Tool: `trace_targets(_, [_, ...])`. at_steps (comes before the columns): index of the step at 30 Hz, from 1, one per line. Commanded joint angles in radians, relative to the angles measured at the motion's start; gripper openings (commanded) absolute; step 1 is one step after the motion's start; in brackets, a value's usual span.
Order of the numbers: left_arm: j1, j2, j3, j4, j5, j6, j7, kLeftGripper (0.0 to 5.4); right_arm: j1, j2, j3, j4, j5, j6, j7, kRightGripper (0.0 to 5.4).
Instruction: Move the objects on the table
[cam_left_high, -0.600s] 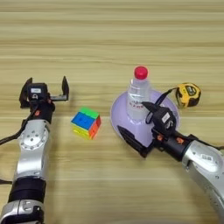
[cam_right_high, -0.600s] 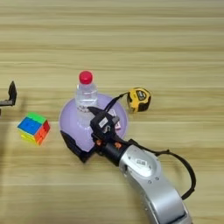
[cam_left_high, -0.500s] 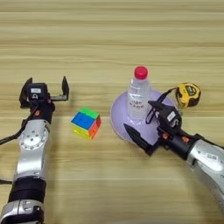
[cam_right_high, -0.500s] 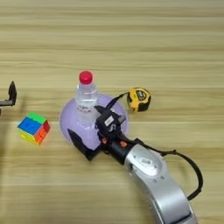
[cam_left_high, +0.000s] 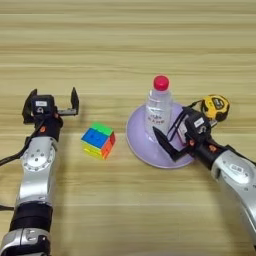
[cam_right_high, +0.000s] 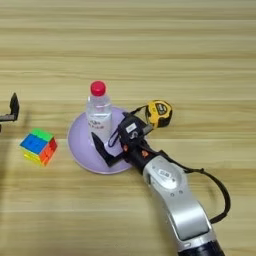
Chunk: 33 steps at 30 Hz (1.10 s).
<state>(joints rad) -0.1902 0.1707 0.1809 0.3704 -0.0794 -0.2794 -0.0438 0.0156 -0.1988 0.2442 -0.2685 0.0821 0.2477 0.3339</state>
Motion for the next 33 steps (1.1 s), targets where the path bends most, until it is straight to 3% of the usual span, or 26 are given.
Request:
trace_targets(1, [-0.013, 0.002, -0.006, 0.017, 0.011, 0.003, 0.001, 5.40, -0.040, 0.027, -0.010, 0.058, 0.011, -0.040, 0.006, 5.37])
trace_targets(23, [-0.011, -0.001, -0.013, 0.020, 0.013, -0.001, 0.006, 5.40, -0.200, 0.140, -0.017, 0.253, 0.016, -0.085, 0.015, 5.37])
trace_targets(33, [-0.003, -0.003, -0.013, 0.011, 0.013, 0.000, 0.008, 5.40, -0.238, 0.178, -0.020, 0.296, 0.018, -0.087, 0.022, 5.37])
